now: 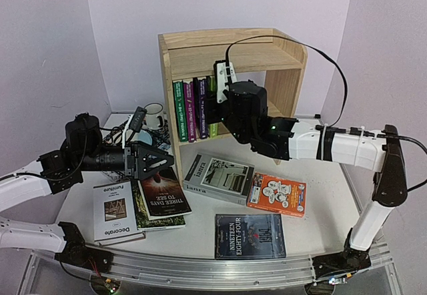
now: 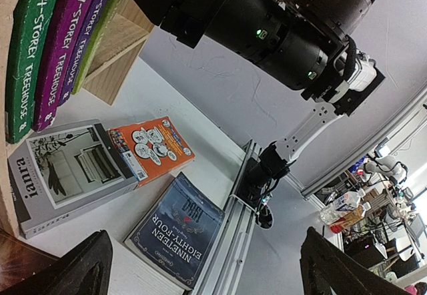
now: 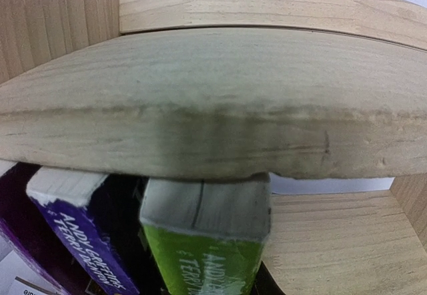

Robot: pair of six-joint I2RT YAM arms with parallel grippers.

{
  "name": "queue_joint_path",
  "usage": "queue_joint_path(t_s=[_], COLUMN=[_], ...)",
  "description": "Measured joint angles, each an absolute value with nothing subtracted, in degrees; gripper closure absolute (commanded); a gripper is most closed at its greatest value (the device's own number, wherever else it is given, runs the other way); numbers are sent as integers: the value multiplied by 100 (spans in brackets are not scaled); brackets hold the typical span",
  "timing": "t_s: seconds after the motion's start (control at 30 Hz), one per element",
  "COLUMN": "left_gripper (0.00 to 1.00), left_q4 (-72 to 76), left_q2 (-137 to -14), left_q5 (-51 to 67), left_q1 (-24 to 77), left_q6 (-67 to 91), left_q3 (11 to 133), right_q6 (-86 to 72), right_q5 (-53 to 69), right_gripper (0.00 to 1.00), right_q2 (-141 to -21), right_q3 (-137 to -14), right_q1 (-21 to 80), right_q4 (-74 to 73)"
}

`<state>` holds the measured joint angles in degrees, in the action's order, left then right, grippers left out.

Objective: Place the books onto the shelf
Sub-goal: Place the book on the shelf.

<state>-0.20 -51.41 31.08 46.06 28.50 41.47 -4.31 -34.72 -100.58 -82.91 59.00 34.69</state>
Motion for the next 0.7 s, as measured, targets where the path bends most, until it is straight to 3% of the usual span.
queue_joint_path(t_s=[0.53, 0.7], left_gripper=[1, 1], left_q4=[-21, -21], left_q2=[-5175, -5175], left_q5=[3100, 3103], left_q1=[4606, 4606], left_q6=[2852, 2855], left_q3=[4147, 4147], right_q6=[-649, -674], right_q5=[-3296, -3217], right_gripper=[93, 88], right_q2=[-10109, -10103], right_q3=[-8350, -8350], right_q1=[5871, 5859], right_q4=[3454, 3430])
